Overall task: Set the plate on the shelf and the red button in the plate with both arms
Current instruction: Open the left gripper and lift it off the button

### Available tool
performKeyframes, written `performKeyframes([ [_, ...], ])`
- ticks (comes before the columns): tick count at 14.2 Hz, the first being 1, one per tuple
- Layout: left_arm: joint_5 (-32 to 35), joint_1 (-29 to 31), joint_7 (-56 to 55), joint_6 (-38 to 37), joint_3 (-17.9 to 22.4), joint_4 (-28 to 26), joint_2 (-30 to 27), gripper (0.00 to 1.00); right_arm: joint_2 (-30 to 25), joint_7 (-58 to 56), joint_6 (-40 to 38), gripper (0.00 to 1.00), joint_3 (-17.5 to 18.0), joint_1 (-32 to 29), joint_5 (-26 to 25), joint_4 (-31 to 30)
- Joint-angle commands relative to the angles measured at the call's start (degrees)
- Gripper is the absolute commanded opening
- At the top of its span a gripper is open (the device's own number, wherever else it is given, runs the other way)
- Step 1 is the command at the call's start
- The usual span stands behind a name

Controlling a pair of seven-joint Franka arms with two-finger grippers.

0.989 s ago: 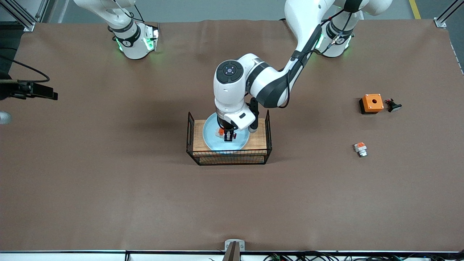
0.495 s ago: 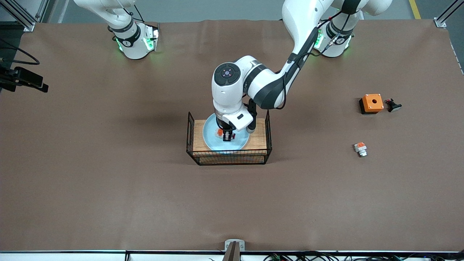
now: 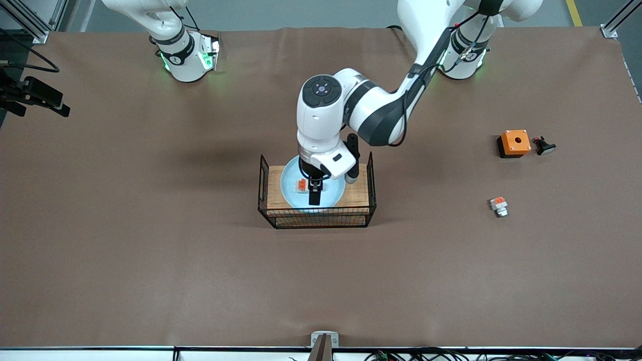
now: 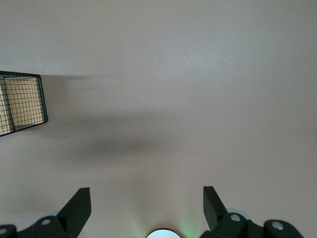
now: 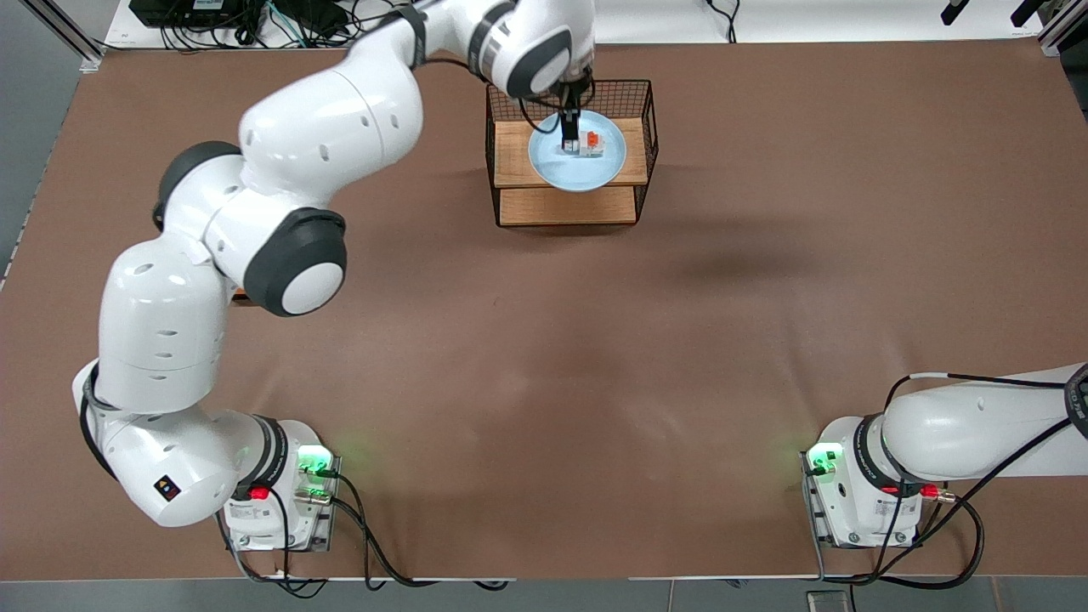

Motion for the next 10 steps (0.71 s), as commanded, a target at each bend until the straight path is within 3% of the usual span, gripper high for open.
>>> performKeyframes([
  [1, -1.35, 0.69, 3.69, -3.10, 0.31, -0.86, -3.73, 0.99, -1.43, -0.93, 1.06, 1.00, 0.90, -0.96, -1.30, -1.69],
  [6, -3.81, 5.51, 21.25, -12.15, 0.14, -3.84, -11.81, 1.00, -1.61, -1.10, 1.06, 1.00, 0.81, -0.87, -1.39, -1.69],
  [10, -6.61, 12.01, 42.77, -22.70, 0.14, -5.25, -17.44, 1.00, -1.87, -1.10, 1.06, 1.00, 0.81, -0.87, -1.39, -1.69],
])
